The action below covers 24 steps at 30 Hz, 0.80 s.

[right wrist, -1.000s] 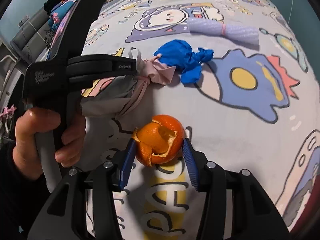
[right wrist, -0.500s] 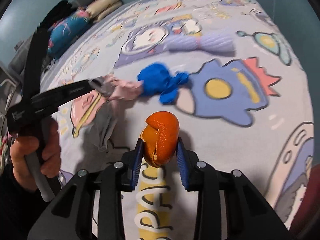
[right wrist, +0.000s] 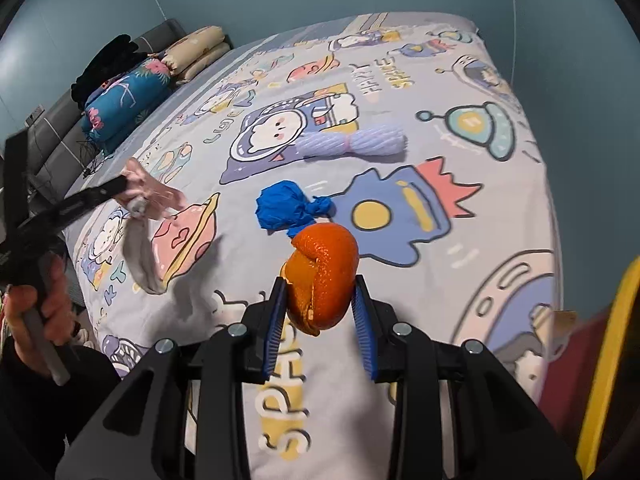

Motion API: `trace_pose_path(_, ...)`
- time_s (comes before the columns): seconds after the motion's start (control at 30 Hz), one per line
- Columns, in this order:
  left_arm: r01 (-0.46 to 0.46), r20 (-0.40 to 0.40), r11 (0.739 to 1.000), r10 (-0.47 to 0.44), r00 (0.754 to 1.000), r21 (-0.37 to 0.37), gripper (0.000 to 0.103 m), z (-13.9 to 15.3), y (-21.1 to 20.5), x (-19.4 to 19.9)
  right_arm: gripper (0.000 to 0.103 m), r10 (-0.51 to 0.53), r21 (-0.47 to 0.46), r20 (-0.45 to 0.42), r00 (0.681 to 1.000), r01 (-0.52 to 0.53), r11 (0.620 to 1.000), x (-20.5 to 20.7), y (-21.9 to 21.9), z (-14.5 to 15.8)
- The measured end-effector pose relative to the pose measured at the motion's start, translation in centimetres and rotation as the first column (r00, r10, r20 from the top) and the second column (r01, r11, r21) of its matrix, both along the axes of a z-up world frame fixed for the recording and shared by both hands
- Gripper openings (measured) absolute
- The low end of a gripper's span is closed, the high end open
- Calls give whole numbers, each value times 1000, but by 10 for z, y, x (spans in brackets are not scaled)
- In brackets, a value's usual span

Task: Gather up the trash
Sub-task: 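Lift the pink cloth with the left tool while the right tool carries the peel toward the bin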

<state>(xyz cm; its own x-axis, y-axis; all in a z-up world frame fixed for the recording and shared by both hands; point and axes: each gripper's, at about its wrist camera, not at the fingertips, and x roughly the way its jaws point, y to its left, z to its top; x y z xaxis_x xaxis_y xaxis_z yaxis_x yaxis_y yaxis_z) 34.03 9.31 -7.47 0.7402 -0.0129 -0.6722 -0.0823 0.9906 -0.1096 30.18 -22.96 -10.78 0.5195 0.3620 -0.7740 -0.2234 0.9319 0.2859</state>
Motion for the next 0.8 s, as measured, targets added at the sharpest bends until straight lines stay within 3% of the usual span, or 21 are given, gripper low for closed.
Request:
trace_pose_path(0.4, 30, 9, 999, -30, 1000, -36, 1, 11, 7, -25, 31, -25, 14, 35, 999, 24, 1000, -36, -18, 24)
trace_pose_path(0.8, 121, 92, 991, -125, 988, 49, 1, 60, -67, -57, 31, -108, 18, 146, 983, 106, 994, -55, -68, 59)
